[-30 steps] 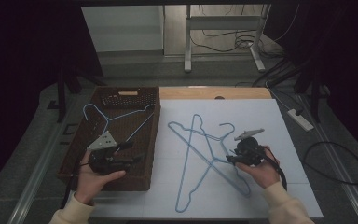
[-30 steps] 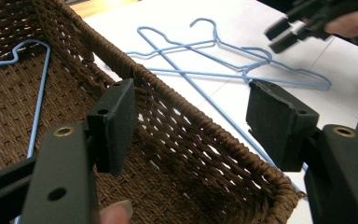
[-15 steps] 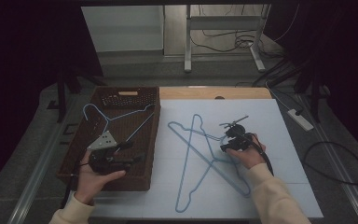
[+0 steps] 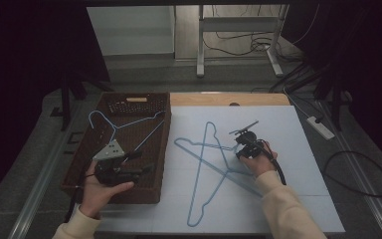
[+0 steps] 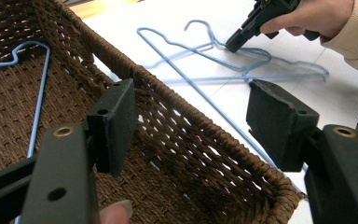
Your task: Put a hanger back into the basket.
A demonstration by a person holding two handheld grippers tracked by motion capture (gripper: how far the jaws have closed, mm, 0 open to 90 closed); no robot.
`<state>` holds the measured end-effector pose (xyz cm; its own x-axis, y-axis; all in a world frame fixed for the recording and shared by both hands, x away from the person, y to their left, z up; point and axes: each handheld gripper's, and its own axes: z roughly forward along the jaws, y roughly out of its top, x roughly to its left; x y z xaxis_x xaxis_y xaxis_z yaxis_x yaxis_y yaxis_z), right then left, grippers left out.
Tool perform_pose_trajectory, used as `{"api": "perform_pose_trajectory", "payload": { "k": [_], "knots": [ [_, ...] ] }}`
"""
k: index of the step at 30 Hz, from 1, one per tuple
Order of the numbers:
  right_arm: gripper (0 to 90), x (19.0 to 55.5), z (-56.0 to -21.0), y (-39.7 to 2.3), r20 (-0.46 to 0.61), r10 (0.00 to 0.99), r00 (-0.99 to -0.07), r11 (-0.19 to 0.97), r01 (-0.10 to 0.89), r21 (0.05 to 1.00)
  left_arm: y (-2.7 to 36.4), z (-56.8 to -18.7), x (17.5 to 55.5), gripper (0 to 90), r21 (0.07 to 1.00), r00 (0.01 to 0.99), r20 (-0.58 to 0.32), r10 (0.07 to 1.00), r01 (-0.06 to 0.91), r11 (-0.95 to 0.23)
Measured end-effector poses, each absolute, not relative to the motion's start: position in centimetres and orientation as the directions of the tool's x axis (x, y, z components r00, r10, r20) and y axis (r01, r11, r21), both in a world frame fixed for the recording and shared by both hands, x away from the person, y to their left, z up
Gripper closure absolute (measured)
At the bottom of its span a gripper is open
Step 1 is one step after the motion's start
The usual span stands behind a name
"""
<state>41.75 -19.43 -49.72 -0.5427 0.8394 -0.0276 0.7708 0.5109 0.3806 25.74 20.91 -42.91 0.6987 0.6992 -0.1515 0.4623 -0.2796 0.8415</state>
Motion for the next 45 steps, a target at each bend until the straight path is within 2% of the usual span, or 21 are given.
{"api": "perform_pose_trajectory", "payload": {
  "k": [5,12,18,32,45],
  "knots": [
    [87.9,41.4,-49.3,-19.6,-0.051,0.836,-0.547,0.516,0.750,0.414,21.0,-42.9,25.7,34.4,0.842,0.697,-0.152,0.701,0.462,-0.277],
    [88.2,39.8,-46.5,-21.3,-0.080,0.783,-0.617,0.547,0.622,0.561,20.9,-42.9,25.8,34.5,0.842,0.696,-0.151,0.702,0.463,-0.277],
    [88.4,38.4,-44.7,-22.4,-0.074,0.751,-0.657,0.546,0.553,0.629,20.9,-42.9,25.8,34.5,0.842,0.695,-0.148,0.704,0.462,-0.279],
    [88.4,36.0,-41.6,-24.0,-0.043,0.670,-0.741,0.535,0.441,0.721,20.5,-42.2,25.7,34.6,0.850,0.699,-0.136,0.702,0.446,-0.280],
    [88.4,34.0,-40.2,-25.4,0.000,0.626,-0.780,0.517,0.414,0.749,18.9,-40.7,26.2,34.7,0.863,0.725,-0.107,0.681,0.408,-0.298]
  ]
}}
